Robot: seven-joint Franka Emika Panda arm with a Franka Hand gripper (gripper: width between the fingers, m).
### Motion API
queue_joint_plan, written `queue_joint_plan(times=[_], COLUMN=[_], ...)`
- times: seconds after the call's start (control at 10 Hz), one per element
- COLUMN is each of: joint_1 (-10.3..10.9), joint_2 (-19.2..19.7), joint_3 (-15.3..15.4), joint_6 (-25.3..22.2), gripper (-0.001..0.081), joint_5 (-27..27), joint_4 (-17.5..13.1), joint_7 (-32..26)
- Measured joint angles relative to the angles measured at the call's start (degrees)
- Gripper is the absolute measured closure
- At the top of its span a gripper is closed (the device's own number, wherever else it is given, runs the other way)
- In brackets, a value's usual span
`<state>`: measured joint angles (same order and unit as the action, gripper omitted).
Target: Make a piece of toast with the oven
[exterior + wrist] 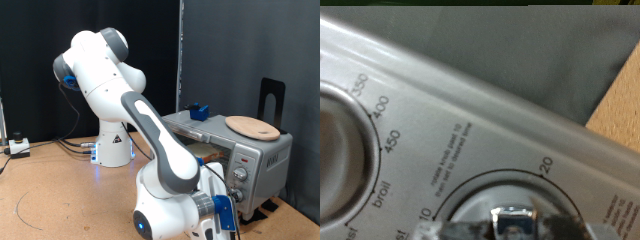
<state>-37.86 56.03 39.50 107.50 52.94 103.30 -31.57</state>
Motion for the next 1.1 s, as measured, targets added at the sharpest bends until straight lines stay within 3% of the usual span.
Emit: queue_joint_plan(times=[1.1], joint_1=[-0.5], joint_2=[0.0], joint_3=[0.1], joint_6=[0.5], gripper=[0.0715], joint_5=[2.4], joint_4=[1.0], joint_7=[-4.2])
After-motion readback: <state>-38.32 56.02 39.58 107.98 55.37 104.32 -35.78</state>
